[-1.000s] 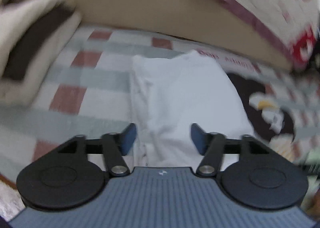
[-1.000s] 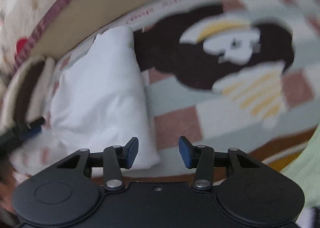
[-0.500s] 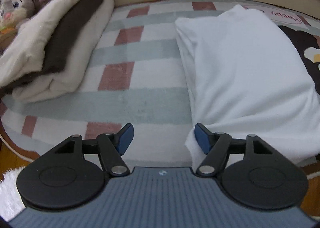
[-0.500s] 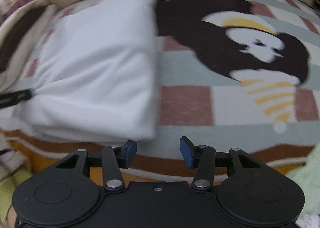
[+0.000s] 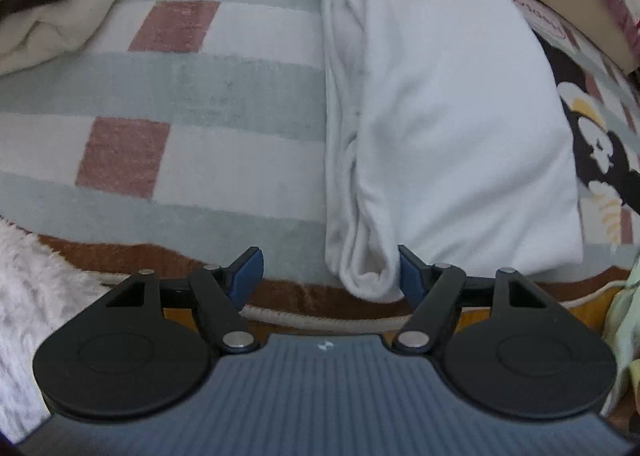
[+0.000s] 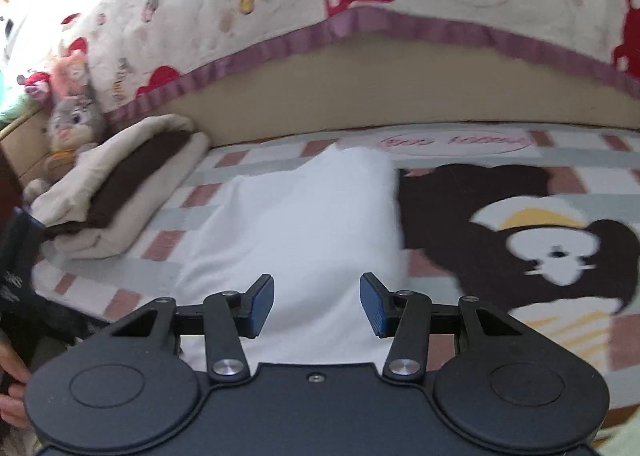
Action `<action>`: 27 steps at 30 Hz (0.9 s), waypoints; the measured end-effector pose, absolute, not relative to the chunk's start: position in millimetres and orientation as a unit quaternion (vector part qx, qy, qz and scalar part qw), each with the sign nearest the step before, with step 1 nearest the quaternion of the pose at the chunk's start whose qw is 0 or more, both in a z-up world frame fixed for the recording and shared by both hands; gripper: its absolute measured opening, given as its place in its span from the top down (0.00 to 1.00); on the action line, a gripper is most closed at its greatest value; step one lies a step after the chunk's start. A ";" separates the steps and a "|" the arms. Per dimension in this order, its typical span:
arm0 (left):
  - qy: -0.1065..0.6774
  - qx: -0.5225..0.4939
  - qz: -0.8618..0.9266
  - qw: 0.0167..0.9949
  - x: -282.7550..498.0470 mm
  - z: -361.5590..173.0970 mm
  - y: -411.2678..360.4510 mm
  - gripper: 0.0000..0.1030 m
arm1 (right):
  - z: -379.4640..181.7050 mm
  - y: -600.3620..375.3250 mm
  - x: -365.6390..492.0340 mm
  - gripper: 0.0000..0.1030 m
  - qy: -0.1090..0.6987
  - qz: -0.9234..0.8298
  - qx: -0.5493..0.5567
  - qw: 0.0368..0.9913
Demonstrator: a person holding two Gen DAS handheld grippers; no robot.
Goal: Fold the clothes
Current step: 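Open both grippers and lift them off the folded T-shirt bundle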
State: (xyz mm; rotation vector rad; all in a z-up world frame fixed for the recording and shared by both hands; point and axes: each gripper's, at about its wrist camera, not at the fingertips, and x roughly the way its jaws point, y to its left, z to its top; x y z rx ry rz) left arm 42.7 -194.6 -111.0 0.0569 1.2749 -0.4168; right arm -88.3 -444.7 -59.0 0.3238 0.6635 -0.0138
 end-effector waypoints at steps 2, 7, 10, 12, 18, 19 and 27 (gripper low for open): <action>0.580 0.048 -0.191 0.791 37.6 -107.7 -199.2 0.32 | -74.4 -437.0 -72.3 0.48 0.339 0.025 0.185 0.922; 0.573 0.069 -0.190 0.794 33.7 -102.2 -201.4 0.32 | -102.1 -379.4 -51.4 0.49 0.410 0.075 0.104 0.903; 0.576 0.028 -0.229 0.784 44.7 -92.2 -193.5 0.32 | -120.8 -345.1 -52.8 0.48 0.470 0.133 0.040 0.871; 0.577 -0.055 -0.291 0.761 65.7 -85.5 -184.8 0.32 | -121.9 -330.2 -58.3 0.50 0.474 0.146 -0.007 0.868; 0.474 0.021 -0.278 0.835 124.5 -52.6 -208.9 0.32 | -92.3 -367.5 -60.7 0.51 0.416 0.156 0.105 0.890; 0.462 0.032 -0.278 0.842 136.4 -55.2 -214.9 0.32 | -86.1 -377.6 -60.8 0.50 0.397 0.152 0.127 0.896; 0.452 0.067 -0.232 0.859 175.7 -82.9 -220.8 0.83 | -100.3 -380.2 -28.8 0.45 0.368 0.111 0.132 0.914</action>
